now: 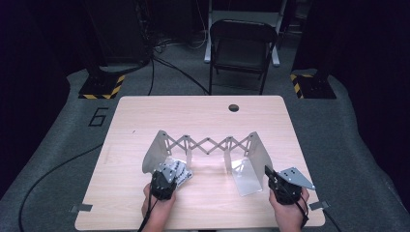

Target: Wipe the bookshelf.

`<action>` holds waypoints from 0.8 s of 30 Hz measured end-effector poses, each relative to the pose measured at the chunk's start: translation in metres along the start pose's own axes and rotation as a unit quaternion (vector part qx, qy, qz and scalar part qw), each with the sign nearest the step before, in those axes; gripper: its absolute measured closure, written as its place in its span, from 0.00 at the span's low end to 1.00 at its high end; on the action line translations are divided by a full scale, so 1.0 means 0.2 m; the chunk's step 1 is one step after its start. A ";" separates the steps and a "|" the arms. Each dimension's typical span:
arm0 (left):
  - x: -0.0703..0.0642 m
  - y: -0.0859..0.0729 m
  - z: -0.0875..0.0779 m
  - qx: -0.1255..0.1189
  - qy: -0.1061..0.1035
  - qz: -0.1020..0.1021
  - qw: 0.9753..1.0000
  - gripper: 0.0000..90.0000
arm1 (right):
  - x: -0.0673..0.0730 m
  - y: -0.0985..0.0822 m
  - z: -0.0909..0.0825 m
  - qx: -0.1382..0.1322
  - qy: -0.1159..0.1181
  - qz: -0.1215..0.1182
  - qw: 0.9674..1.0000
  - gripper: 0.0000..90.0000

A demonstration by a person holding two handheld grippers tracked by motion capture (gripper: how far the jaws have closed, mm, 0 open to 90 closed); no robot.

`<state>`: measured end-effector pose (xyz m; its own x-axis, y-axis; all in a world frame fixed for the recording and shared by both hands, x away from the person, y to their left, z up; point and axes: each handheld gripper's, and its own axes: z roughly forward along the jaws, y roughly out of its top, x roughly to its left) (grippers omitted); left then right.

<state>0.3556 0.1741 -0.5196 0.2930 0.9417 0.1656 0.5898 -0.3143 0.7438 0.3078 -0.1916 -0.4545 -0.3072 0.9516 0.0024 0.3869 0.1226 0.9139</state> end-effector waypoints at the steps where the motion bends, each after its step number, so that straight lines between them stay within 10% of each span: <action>1: 0.00 0.02 0.02 0.000 -0.004 -0.009 1.000 0.86 | 0.00 0.00 0.00 0.000 0.000 -0.001 1.000 0.99; 7: 0.01 0.05 0.07 -0.004 0.000 -0.008 1.000 0.86 | 0.00 0.00 0.00 -0.002 -0.001 0.001 1.000 0.99; 18: 0.01 -0.12 -0.12 -0.012 -0.021 -0.009 1.000 0.86 | 0.01 -0.01 -0.01 0.000 0.001 0.001 1.000 0.99; 24: 0.01 -0.04 -0.03 -0.005 -0.014 -0.007 1.000 0.86 | 0.01 -0.01 -0.01 0.000 0.001 -0.002 1.000 0.99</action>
<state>0.3464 0.1789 -0.5208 0.3057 0.9423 0.1367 0.5867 -0.2995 0.7524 0.3052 -0.1909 -0.4553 -0.3108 0.9505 0.0006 0.3852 0.1254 0.9143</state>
